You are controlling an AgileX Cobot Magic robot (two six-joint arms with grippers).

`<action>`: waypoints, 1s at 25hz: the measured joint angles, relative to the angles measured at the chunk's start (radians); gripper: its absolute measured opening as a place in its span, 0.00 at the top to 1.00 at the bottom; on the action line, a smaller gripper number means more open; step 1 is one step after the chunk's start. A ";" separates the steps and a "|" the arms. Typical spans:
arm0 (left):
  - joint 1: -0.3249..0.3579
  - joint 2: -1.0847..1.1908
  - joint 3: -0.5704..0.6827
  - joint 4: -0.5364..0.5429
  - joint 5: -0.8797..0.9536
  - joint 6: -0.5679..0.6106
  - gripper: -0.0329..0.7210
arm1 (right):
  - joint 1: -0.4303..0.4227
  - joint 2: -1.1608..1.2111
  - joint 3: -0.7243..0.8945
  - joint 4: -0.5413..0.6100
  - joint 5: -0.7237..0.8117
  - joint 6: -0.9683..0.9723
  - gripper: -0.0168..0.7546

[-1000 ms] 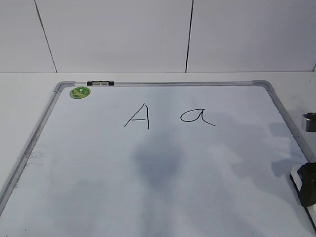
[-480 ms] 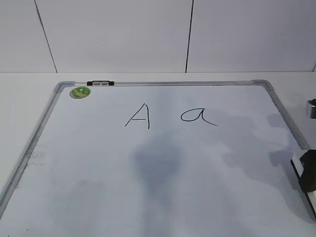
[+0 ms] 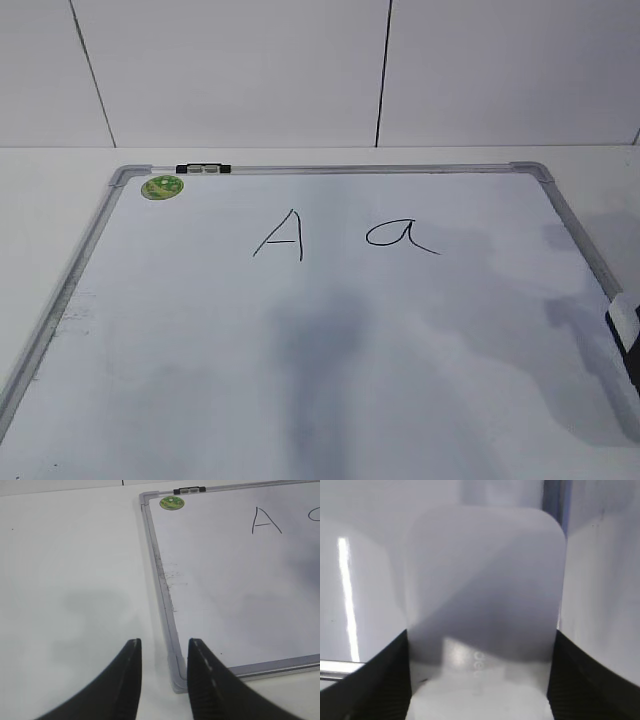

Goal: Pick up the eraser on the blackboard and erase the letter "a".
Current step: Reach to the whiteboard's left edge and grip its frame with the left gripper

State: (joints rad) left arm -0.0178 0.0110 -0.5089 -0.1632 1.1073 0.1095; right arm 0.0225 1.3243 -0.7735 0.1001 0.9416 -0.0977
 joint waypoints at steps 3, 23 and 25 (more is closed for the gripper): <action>0.000 0.000 0.000 0.000 0.000 0.000 0.64 | 0.000 -0.035 -0.010 0.020 0.027 0.000 0.25; 0.000 0.000 0.000 -0.008 0.000 0.000 0.65 | 0.000 -0.060 -0.053 0.100 0.111 0.000 0.25; 0.000 0.000 0.000 -0.008 0.000 0.000 0.65 | 0.000 -0.060 -0.053 0.100 0.111 0.000 0.25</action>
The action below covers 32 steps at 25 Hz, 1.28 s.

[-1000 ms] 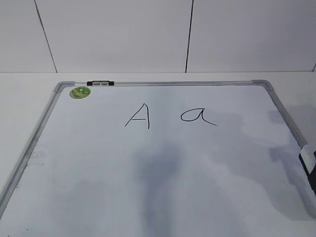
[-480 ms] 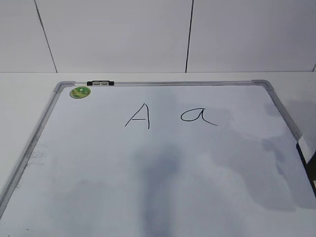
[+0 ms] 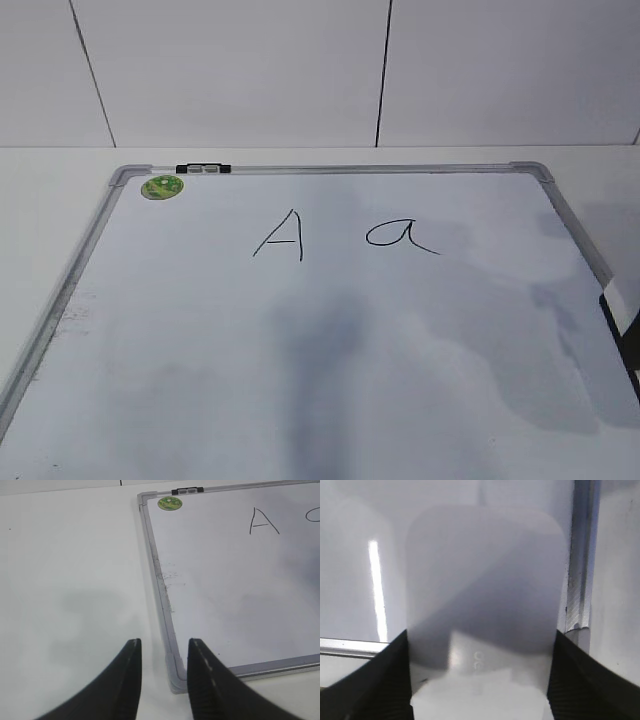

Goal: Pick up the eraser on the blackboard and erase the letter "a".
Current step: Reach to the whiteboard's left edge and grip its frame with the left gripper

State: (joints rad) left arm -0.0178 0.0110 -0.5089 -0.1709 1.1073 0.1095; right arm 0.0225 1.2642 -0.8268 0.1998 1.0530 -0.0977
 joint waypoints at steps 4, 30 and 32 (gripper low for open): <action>0.000 0.000 0.000 -0.002 0.000 0.000 0.65 | 0.000 0.000 0.000 0.000 0.006 0.000 0.25; 0.000 0.690 -0.094 -0.119 -0.455 0.018 0.64 | 0.000 0.000 0.000 0.013 0.016 0.000 0.25; 0.000 0.770 -0.126 -0.119 -0.456 0.022 0.64 | 0.000 0.000 0.000 0.013 0.018 0.000 0.25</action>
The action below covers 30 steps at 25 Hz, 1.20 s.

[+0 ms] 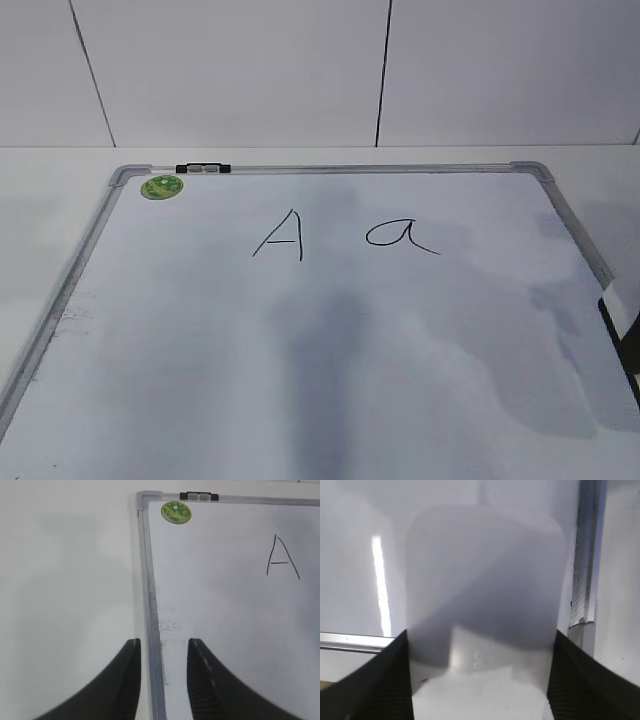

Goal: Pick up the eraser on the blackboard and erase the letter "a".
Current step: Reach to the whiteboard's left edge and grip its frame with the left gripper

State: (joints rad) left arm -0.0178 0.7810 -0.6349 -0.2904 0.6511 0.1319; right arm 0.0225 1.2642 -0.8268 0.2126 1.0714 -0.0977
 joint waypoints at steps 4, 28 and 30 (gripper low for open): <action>0.000 0.135 -0.084 -0.003 -0.001 0.002 0.64 | 0.000 0.000 0.000 0.000 0.000 0.000 0.25; -0.069 0.739 -0.376 -0.039 0.139 0.077 0.38 | 0.000 0.000 0.000 0.000 -0.002 0.000 0.25; -0.079 0.775 -0.396 -0.037 0.139 0.079 0.36 | 0.000 0.000 0.000 0.000 -0.002 0.000 0.25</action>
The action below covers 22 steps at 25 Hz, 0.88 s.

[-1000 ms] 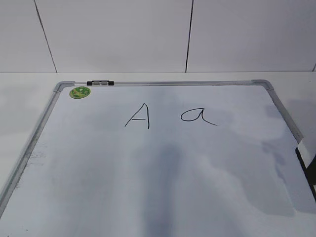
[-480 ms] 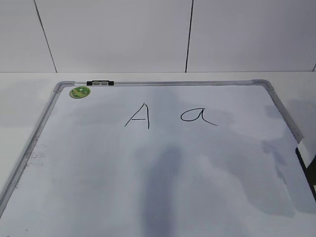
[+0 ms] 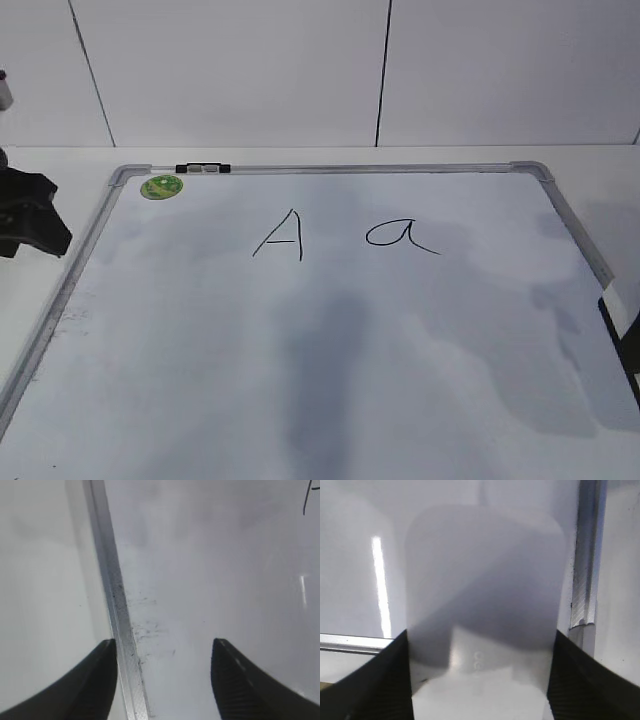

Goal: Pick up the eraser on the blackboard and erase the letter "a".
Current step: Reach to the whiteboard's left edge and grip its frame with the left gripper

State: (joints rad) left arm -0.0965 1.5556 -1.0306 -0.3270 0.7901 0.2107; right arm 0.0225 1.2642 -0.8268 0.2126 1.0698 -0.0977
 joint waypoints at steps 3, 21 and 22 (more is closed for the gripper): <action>0.000 0.057 -0.039 0.015 0.016 0.002 0.35 | 0.000 0.000 0.000 0.000 0.000 0.000 0.25; 0.026 0.222 -0.069 0.034 0.028 0.002 0.34 | 0.000 0.000 0.000 0.000 0.000 0.000 0.25; 0.039 0.226 -0.069 0.032 0.028 0.002 0.34 | 0.000 0.000 0.000 0.000 0.000 0.000 0.25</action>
State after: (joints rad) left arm -0.0574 1.7820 -1.0995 -0.2948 0.8177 0.2123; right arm 0.0225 1.2642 -0.8268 0.2126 1.0698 -0.0977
